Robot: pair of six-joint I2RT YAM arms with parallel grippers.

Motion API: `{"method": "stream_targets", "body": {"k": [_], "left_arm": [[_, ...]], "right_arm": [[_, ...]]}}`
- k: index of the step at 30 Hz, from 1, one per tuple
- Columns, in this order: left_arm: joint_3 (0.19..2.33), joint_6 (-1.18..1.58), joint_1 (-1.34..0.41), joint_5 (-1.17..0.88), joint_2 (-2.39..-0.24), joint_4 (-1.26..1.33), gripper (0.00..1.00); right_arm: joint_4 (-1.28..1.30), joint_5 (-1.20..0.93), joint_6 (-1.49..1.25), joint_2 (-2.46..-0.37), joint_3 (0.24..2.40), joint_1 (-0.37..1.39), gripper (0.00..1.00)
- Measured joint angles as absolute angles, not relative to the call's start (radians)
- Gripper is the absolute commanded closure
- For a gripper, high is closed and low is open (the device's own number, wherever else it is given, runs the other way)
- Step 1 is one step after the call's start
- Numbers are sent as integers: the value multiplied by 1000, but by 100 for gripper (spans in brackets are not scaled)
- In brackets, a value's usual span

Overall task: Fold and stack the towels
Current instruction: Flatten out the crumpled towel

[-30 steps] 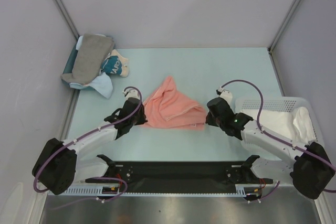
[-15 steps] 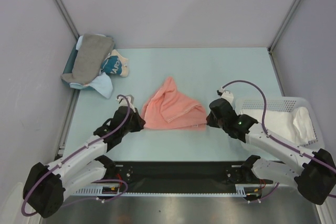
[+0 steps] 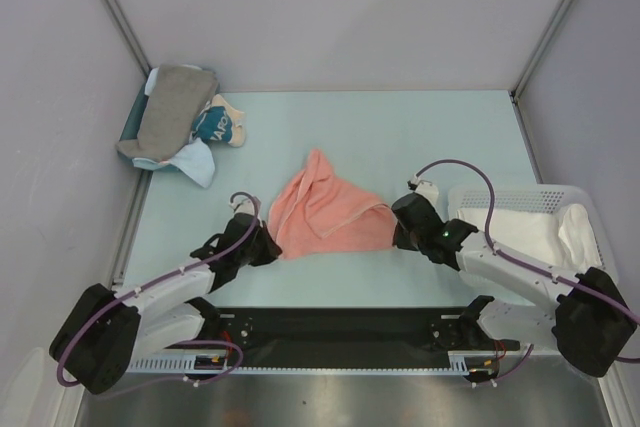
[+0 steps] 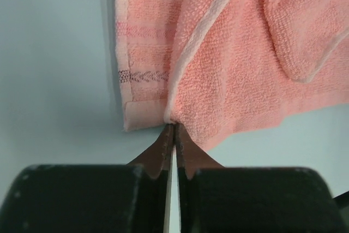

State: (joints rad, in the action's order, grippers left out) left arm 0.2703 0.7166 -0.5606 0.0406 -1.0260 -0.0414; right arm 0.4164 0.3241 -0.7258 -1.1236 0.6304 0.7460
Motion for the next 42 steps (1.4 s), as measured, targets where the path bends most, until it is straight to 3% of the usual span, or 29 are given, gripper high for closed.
{"method": "stream_targets", "body": {"k": [5,9,15,31,36,40,42], "left_arm": [[270,716,-561,35,-1031,-22,71],[271,714,-561,52,-991,-66,62],[284,715,-561,95,-949,-159,62],[363,753,-655,164,-1094,-134,58],[365,767,-661,180,-1103,-129,64],[365,780,-661,185,-1125,-110,92],[366,778,-661,182,-1129,-108,99]], "right_arm": [[409,324,-725,-1128,630,746,100],[408,324,-725,-1128,630,746,100],[408,324,-725,-1127,630,746,100],[407,324,-725,-1127,630,742,100],[407,324,-725,-1118,630,736,100],[406,324,-724,-1112,630,731,100],[407,324,-721,-1112,630,728,100]]}}
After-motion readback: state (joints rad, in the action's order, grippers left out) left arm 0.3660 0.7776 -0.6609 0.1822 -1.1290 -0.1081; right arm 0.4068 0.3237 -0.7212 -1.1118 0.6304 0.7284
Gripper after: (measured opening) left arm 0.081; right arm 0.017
